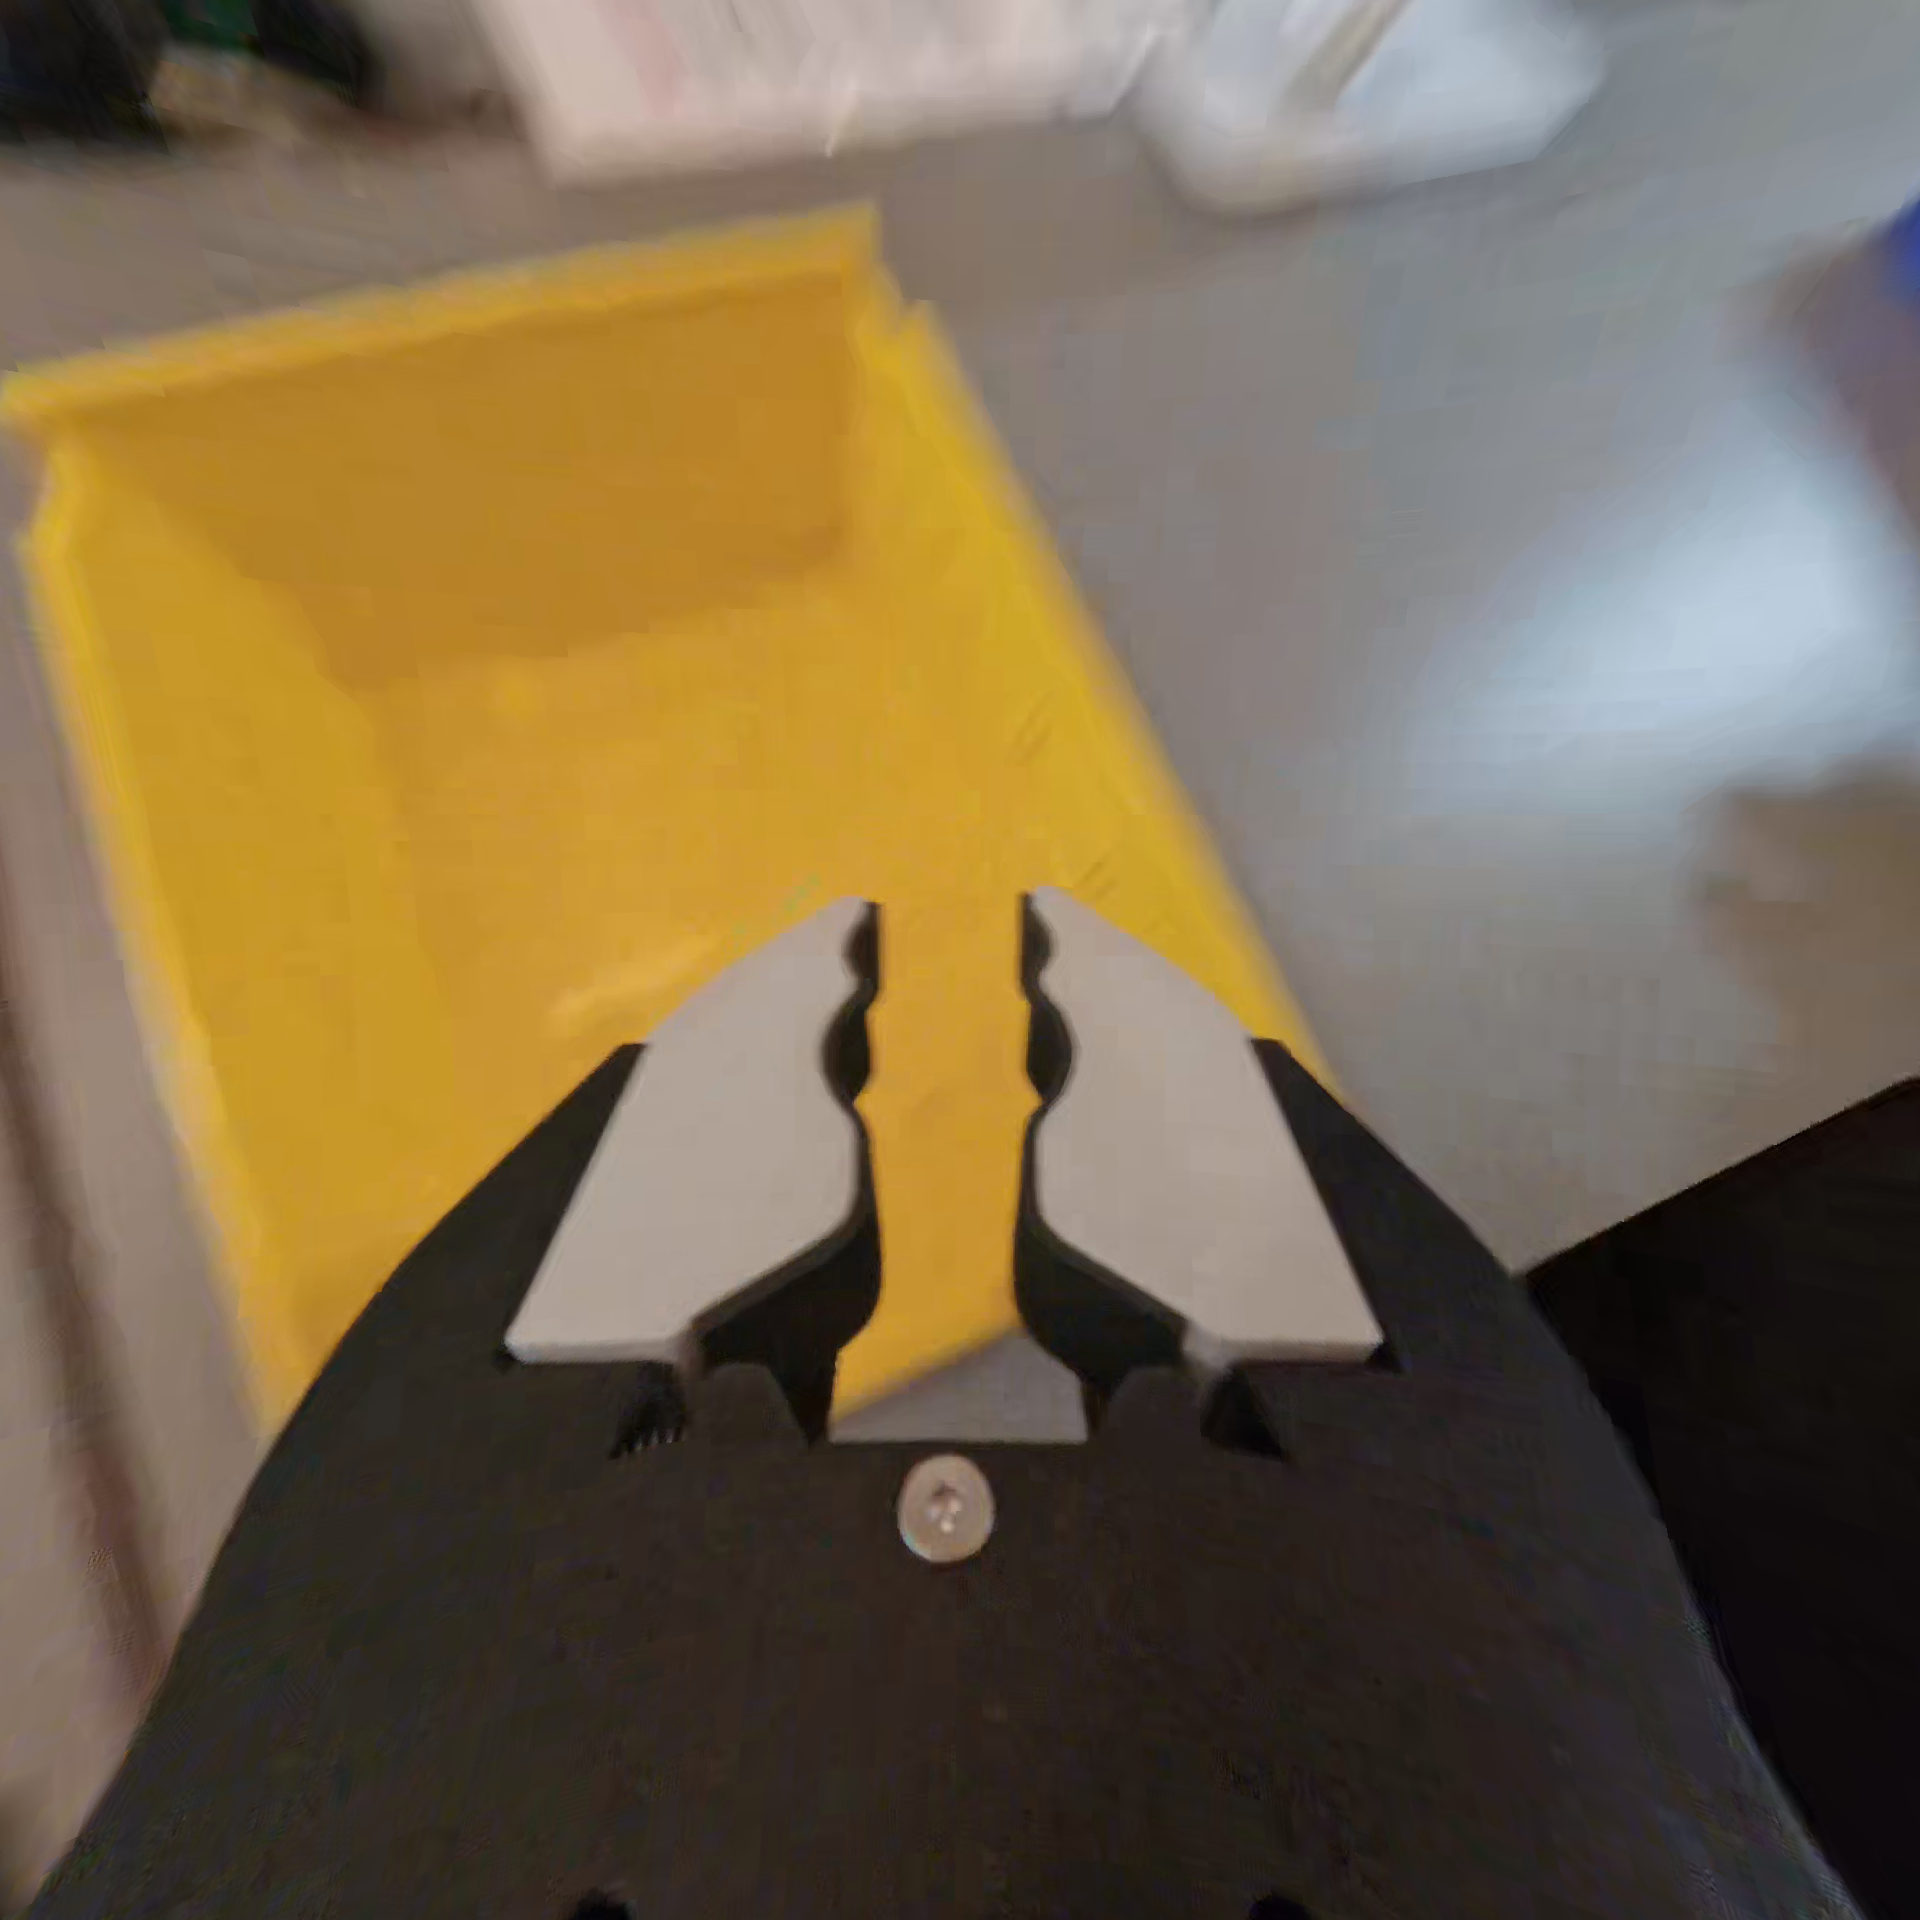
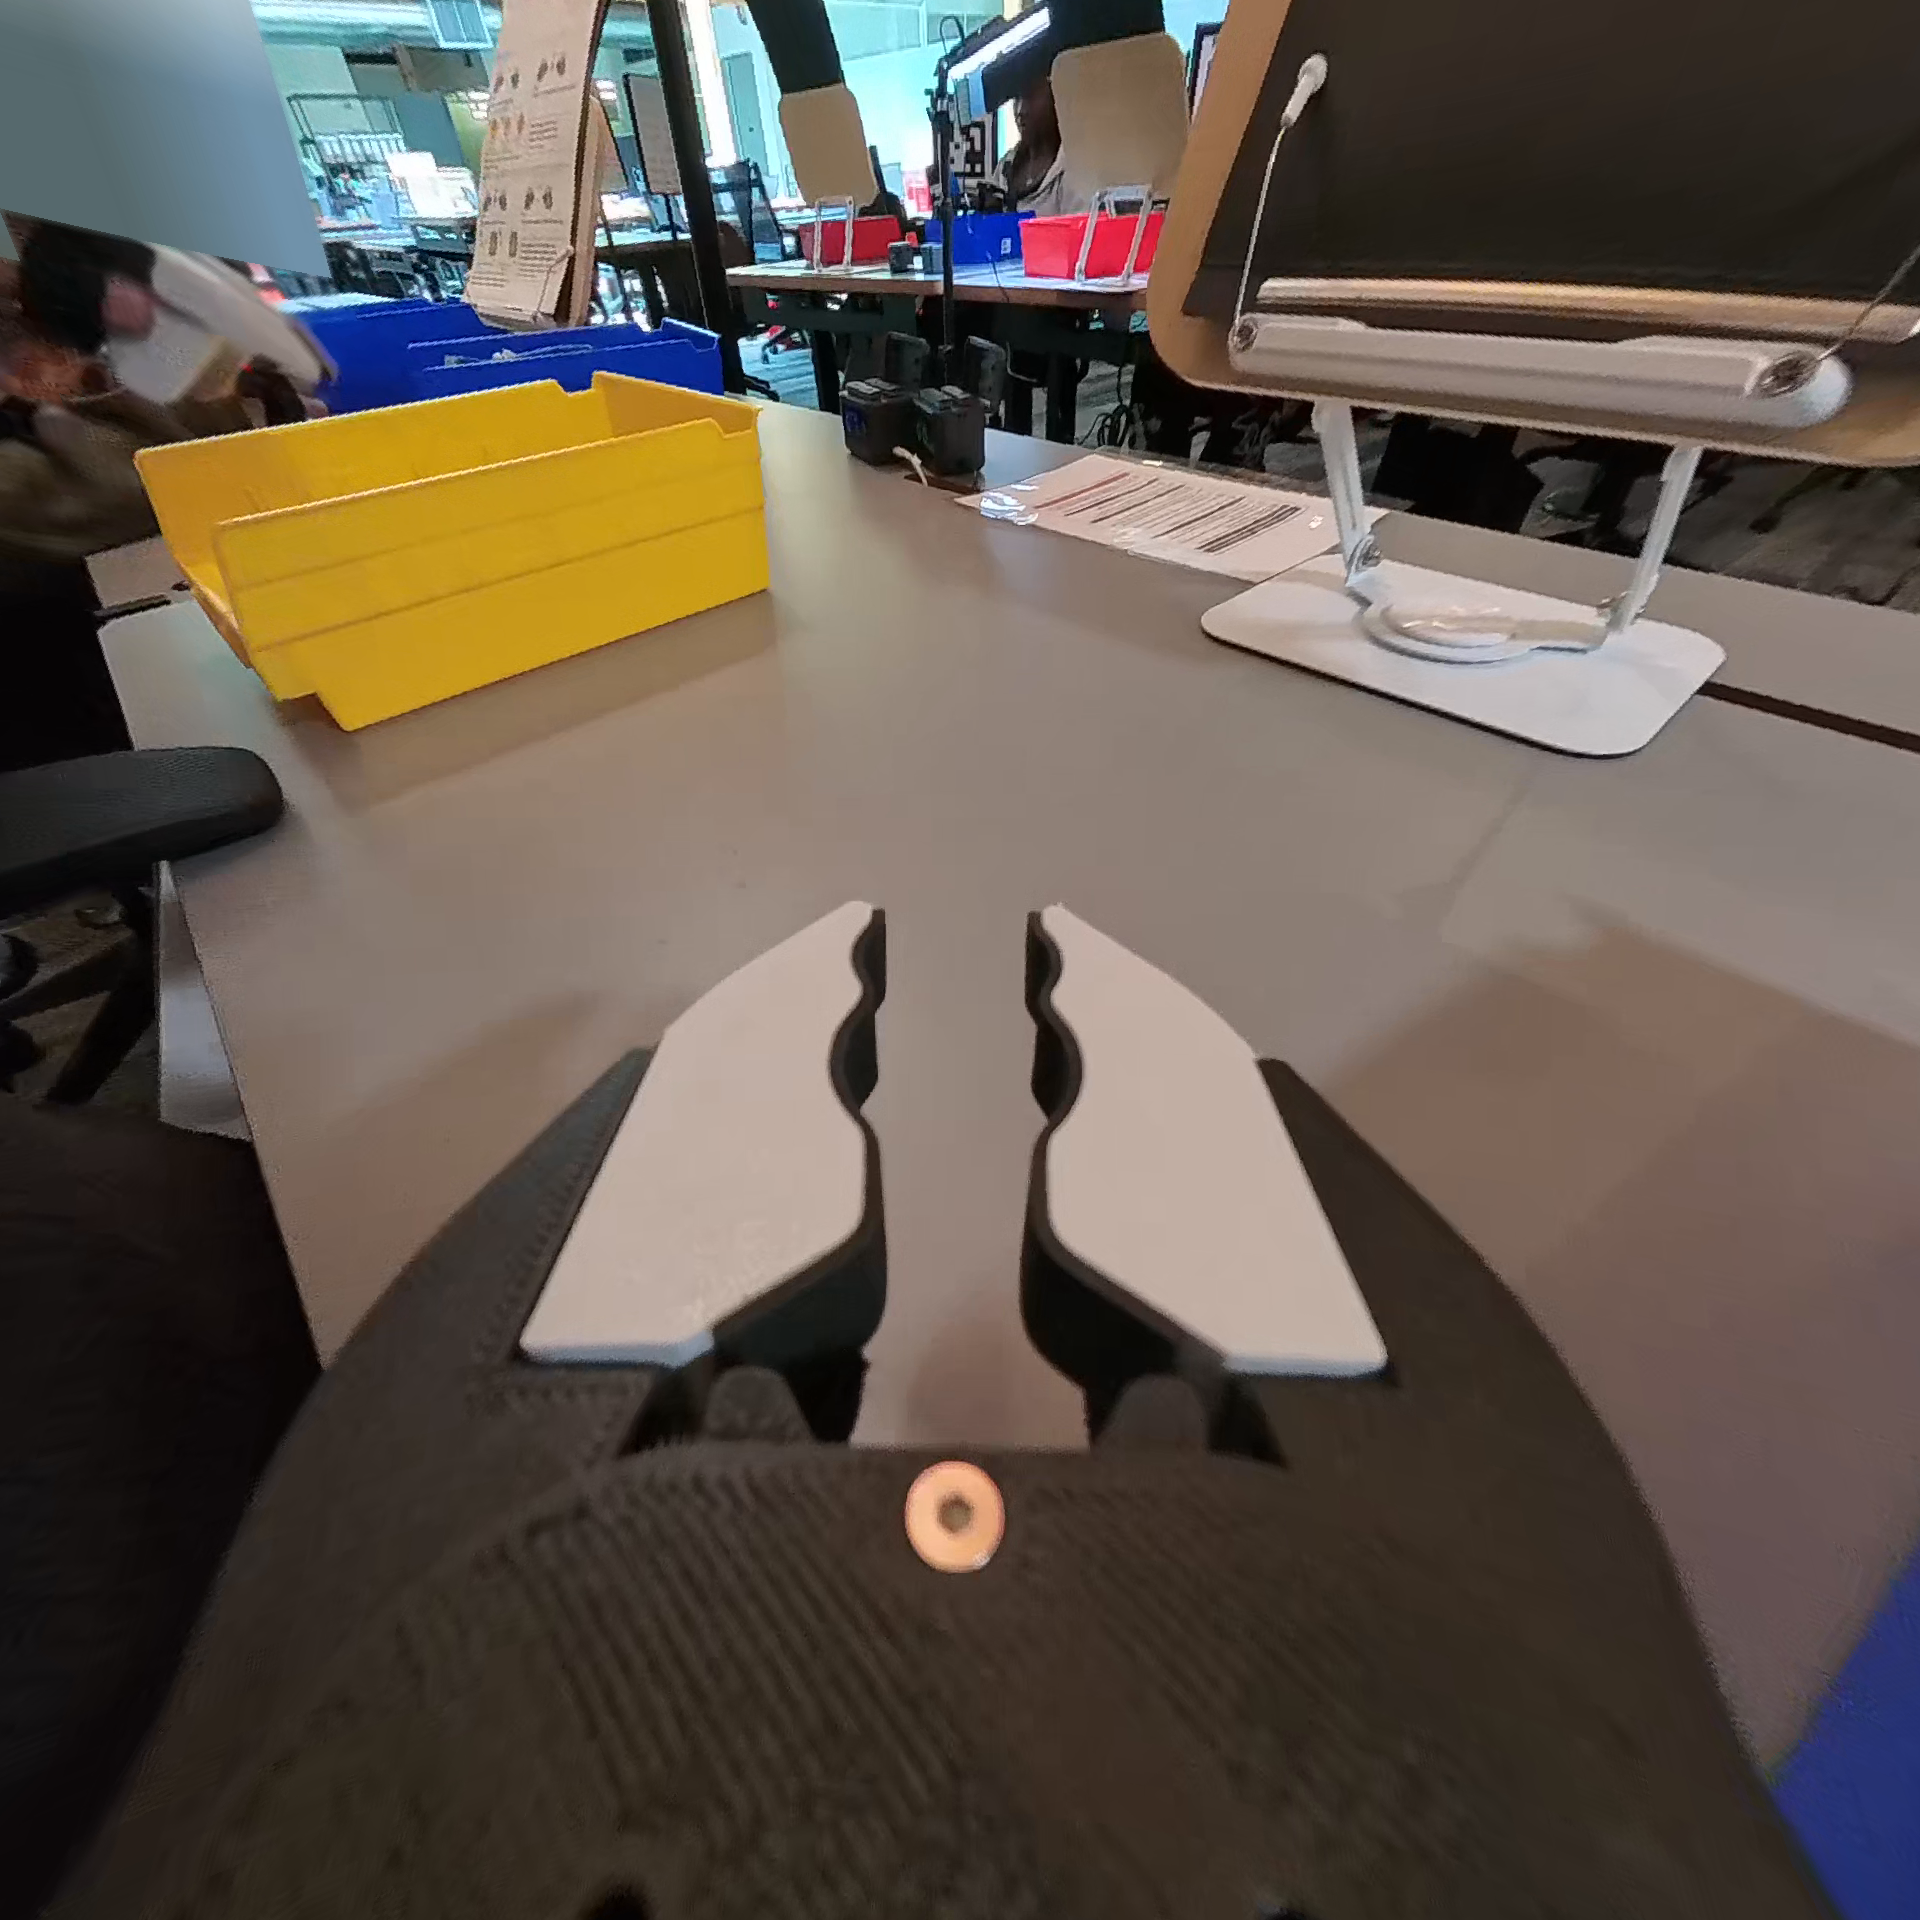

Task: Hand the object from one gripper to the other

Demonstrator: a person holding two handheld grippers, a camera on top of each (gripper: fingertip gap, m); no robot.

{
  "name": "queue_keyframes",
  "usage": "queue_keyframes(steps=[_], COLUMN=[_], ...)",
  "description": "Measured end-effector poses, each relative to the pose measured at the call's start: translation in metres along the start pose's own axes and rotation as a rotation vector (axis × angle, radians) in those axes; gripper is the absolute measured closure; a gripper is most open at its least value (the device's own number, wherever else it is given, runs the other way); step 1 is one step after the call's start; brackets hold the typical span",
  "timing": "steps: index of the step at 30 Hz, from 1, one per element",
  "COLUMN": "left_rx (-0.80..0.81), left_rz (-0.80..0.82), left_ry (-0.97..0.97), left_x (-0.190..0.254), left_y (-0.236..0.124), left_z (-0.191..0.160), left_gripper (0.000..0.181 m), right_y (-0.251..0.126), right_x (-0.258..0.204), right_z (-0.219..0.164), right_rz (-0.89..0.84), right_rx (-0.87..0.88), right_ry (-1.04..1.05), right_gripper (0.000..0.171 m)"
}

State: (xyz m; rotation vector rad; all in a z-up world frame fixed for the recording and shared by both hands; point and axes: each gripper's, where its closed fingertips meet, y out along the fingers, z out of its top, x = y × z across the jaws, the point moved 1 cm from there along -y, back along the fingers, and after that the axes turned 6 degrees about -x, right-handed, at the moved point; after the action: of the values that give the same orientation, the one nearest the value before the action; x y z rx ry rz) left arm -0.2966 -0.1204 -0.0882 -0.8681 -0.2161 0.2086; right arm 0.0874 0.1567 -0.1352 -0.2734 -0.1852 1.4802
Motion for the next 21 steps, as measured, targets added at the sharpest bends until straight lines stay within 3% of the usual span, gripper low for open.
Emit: queue_keyframes(steps=[3, 8, 14, 21], left_rx=[-0.337, -0.702, -1.15, -1.255], left_rz=[0.177, 0.119, 0.022, 0.154], left_ry=[0.005, -0.104, -0.218, -0.119], left_x=[-0.045, -0.067, -0.069, -0.077], left_y=[-0.003, 0.022, 0.038, 0.035], left_z=[-0.056, -0.101, -0.145, -0.138], left_gripper=[0.18, 0.164, 0.163, 0.152], right_y=[0.009, 0.019, 0.013, -0.005], right_x=[-0.001, -0.005, 0.007, 0.036], right_z=[-0.004, -0.008, -0.002, 0.01], right_rz=[0.02, 0.043, 0.056, 0.057], right_rx=[-0.03, -0.072, -0.027, 0.102], right_ry=[0.001, -0.072, -0.031, 0.197], right_gripper=[0.145, 0.147, 0.15, 0.15])
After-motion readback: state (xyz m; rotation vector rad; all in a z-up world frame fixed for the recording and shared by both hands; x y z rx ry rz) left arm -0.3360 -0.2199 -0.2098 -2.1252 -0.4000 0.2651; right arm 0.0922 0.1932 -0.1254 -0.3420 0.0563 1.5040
